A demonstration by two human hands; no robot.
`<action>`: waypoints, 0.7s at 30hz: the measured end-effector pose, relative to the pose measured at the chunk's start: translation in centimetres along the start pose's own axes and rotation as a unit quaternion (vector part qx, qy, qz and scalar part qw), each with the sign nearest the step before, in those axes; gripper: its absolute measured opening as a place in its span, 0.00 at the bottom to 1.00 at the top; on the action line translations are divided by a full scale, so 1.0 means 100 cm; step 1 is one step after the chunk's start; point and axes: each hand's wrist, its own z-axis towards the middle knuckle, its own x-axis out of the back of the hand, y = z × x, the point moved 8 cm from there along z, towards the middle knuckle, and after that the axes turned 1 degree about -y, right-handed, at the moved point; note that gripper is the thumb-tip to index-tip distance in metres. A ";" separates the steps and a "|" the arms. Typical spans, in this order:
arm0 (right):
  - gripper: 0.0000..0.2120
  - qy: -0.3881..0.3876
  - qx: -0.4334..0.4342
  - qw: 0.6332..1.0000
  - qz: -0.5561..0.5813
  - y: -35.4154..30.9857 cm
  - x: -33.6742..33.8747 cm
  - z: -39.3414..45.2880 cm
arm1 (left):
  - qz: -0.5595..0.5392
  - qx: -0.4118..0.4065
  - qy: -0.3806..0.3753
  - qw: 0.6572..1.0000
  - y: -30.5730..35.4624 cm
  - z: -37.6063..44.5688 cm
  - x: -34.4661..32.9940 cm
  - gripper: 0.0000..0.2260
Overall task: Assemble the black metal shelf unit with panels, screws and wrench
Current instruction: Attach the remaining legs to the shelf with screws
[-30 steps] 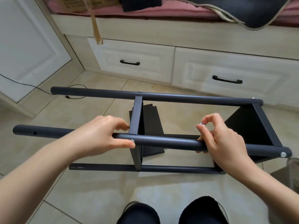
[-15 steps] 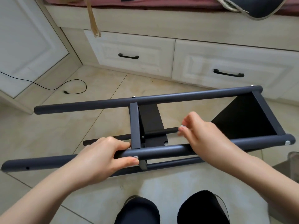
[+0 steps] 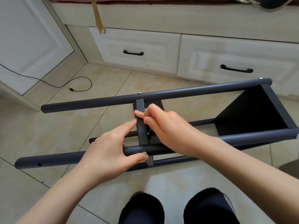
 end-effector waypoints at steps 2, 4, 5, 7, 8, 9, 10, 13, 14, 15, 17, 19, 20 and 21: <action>0.10 0.006 -0.016 1.000 0.023 0.002 0.002 0.002 | 0.033 -0.026 0.022 0.999 0.006 -0.005 0.002 0.43; 0.10 0.012 -0.038 0.996 0.085 0.007 0.006 0.003 | 0.072 -0.032 0.035 0.996 0.010 -0.009 0.002 0.38; 0.10 0.013 -0.048 0.990 0.131 0.011 0.008 0.004 | 0.091 -0.031 0.040 0.995 0.011 -0.011 0.002 0.35; 0.12 0.000 -0.079 0.966 0.247 0.019 0.008 0.006 | 0.114 -0.034 0.049 0.992 0.013 -0.015 0.000 0.31; 0.12 -0.009 -0.104 0.945 0.310 0.024 0.007 0.005 | 0.118 -0.038 0.054 0.991 0.013 -0.016 -0.001 0.30; 0.12 -0.011 -0.131 0.922 0.363 0.029 0.005 0.004 | 0.119 -0.043 0.059 0.990 0.014 -0.018 -0.002 0.29; 0.12 -0.004 -0.156 0.901 0.404 0.035 0.004 0.003 | 0.117 -0.053 0.066 0.990 0.015 -0.018 -0.002 0.29; 0.11 0.040 -0.212 0.867 0.450 0.052 0.004 -0.003 | 0.095 -0.088 0.077 0.989 0.014 -0.019 -0.004 0.30; 0.11 0.043 -0.225 0.864 0.448 0.057 0.002 -0.005 | 0.092 -0.095 0.078 0.988 0.013 -0.020 -0.005 0.30; 0.10 0.033 -0.235 0.865 0.442 0.060 0.000 -0.006 | 0.091 -0.099 0.079 0.988 0.012 -0.021 -0.007 0.30; 0.08 -0.014 -0.243 0.873 0.423 0.062 -0.007 -0.007 | 0.089 -0.105 0.084 0.987 0.010 -0.023 -0.008 0.29; 0.06 -0.058 -0.241 0.886 0.393 0.063 -0.012 -0.008 | 0.081 -0.105 0.091 0.987 0.010 -0.026 -0.007 0.28; 0.05 -0.074 -0.240 0.891 0.378 0.064 -0.014 -0.008 | 0.075 -0.103 0.098 0.987 0.010 -0.028 -0.007 0.28; 0.05 -0.086 -0.241 0.894 0.367 0.066 -0.015 -0.008 | 0.069 -0.100 0.105 0.987 0.010 -0.030 -0.006 0.28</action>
